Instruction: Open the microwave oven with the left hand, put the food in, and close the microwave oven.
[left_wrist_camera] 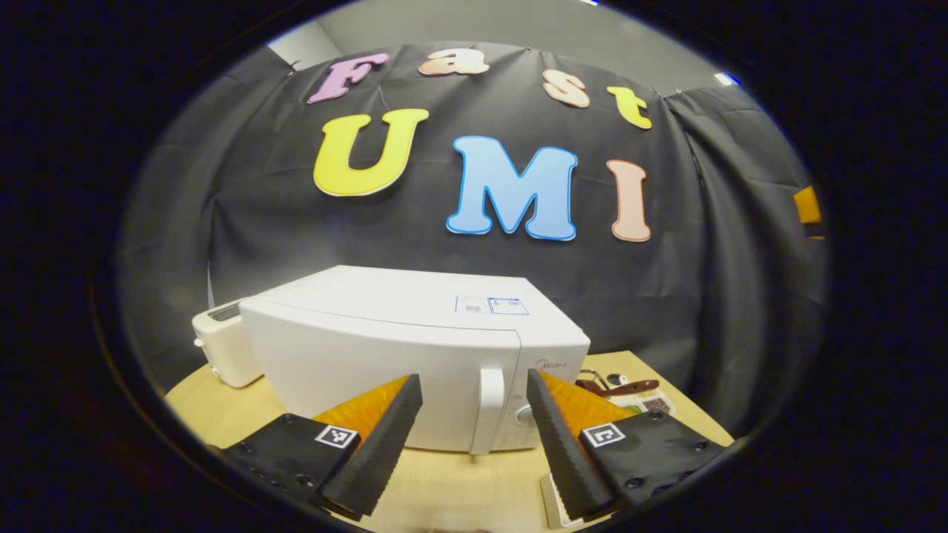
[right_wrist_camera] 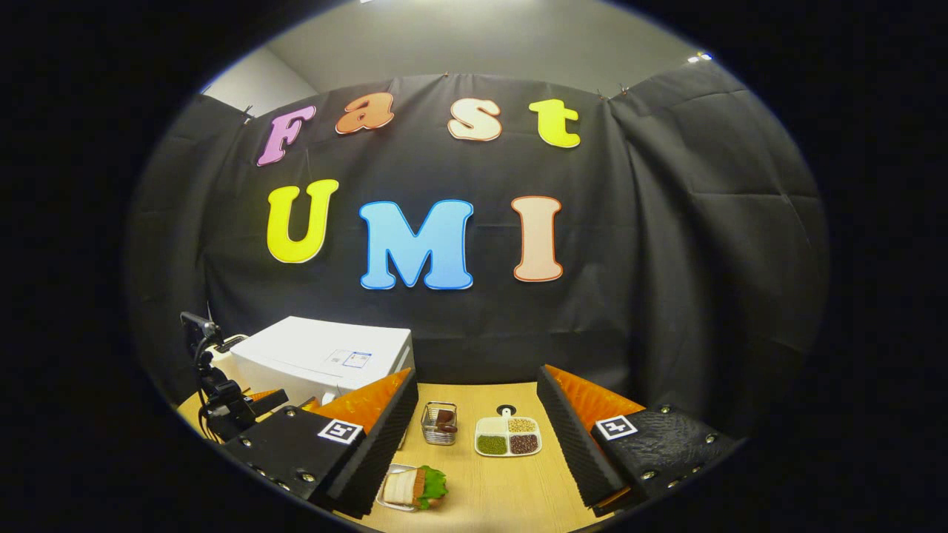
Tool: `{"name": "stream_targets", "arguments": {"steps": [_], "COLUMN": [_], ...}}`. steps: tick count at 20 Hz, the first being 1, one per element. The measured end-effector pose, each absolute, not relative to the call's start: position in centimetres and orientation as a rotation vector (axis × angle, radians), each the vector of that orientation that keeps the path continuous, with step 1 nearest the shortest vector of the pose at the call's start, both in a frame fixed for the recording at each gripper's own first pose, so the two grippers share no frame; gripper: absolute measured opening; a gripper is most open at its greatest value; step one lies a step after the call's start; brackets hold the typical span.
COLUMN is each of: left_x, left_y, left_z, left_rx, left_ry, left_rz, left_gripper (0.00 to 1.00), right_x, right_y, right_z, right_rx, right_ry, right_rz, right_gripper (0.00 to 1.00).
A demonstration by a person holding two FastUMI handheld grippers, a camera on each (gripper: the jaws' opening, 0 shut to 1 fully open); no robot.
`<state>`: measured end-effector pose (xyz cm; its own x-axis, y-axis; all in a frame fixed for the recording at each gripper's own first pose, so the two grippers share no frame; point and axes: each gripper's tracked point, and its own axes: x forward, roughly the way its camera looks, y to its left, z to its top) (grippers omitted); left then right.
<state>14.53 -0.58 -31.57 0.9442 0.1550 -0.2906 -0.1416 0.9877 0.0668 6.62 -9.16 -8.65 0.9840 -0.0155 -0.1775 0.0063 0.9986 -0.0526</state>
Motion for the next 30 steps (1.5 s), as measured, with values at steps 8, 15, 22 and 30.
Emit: {"name": "stream_targets", "arguments": {"steps": [8, 15, 22, 30], "left_x": [17.7, 18.0, 17.9, 11.3], "left_y": [-0.3, -1.3, -1.4, -1.3], "left_z": [-37.7, -39.0, -38.9, -38.2], "left_rx": [0.047, 0.106, 0.133, 0.117], "left_ry": [0.418, 0.473, 0.507, 0.524], "left_rz": [0.145, 0.098, 0.084, 0.052], "left_gripper": [0.99, 0.28, 0.11, 0.1], "right_x": [7.3, 7.7, 7.3, 6.2], "right_y": [-10.3, -10.2, -9.6, -9.3], "right_z": [-9.8, -10.0, -9.9, -10.3], "right_rx": [-0.042, -0.042, -0.031, 0.024], "right_ry": [0.215, 0.228, 0.225, 0.226], "right_rz": [-0.039, -0.048, -0.037, -0.057], "right_gripper": [0.98, 0.98, 0.98, 0.98]}}
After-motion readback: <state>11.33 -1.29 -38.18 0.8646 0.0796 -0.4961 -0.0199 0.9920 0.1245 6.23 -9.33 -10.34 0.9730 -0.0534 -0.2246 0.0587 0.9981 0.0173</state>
